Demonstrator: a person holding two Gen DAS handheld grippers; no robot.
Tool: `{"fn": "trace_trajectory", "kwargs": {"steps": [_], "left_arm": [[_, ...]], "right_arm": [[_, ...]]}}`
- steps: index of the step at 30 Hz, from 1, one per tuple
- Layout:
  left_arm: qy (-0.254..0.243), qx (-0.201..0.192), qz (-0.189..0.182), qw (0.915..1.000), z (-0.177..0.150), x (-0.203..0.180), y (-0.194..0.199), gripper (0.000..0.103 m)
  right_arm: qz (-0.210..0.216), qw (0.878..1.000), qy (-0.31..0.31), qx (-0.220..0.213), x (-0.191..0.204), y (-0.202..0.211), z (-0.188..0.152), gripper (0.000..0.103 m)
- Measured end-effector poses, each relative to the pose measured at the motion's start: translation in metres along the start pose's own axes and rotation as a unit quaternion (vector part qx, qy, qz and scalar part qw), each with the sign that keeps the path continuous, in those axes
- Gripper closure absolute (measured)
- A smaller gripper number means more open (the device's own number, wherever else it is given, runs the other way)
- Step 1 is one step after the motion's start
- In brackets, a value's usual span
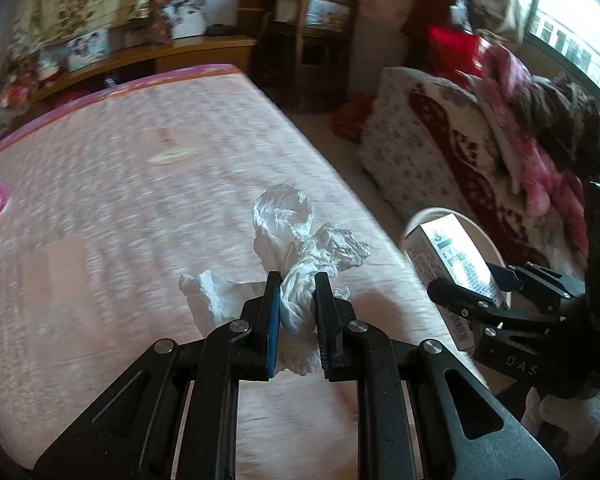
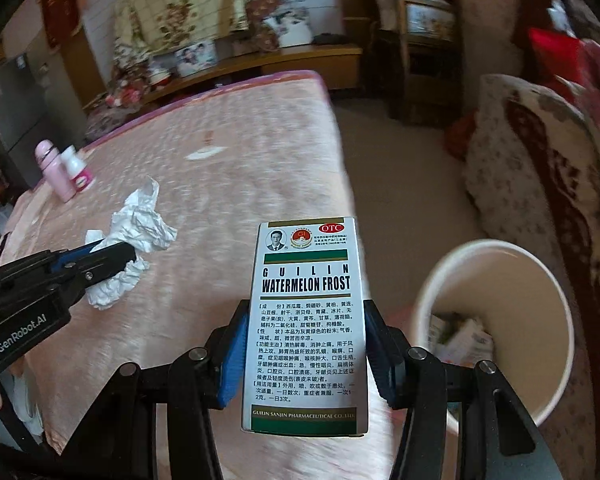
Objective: Collect trash
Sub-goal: 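Carry the tissue and Watermelon Frost box with both tools to the bucket, then open both tools to drop the tissue and box into the bucket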
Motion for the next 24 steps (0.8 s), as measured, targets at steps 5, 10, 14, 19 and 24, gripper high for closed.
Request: {"fn": "trace_trajectory", "kwargs": {"steps": [5,10,14,19,24], "left_arm": [[-0.031,0.008,-0.023,0.9992,0.008,-0.047,-0.014,0.09],[-0.057,0.02,-0.043,0.9973,0.015,-0.087,-0.029,0.09],[-0.074,0.03,-0.055,0.9953,0.019,-0.114,-0.043,0.09],[-0.094,0.042,-0.068,0.9924,0.021,-0.144,-0.059,0.09],[-0.109,0.053,-0.082,0.9892,0.024,-0.169,-0.074,0.09]], "right_arm": [[-0.025,0.999,-0.032,0.0,-0.047,0.014,-0.009,0.052],[-0.044,0.997,-0.06,0.001,-0.09,0.023,-0.018,0.052],[-0.057,0.995,-0.078,0.005,-0.115,0.026,-0.023,0.052],[-0.068,0.992,-0.107,0.01,-0.146,0.026,-0.028,0.052],[-0.077,0.989,-0.125,0.014,-0.168,0.025,-0.033,0.052]]}}
Point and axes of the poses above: each gripper's, at about its wrist camera, not at the fingertips, and y roughly against the way its jaws point, x to its left, z to its top, the point moved 6 cm from there along -y, roughly the way its jaws point, and after that the axes turned 6 degrees about x, right-handed, at the moved point
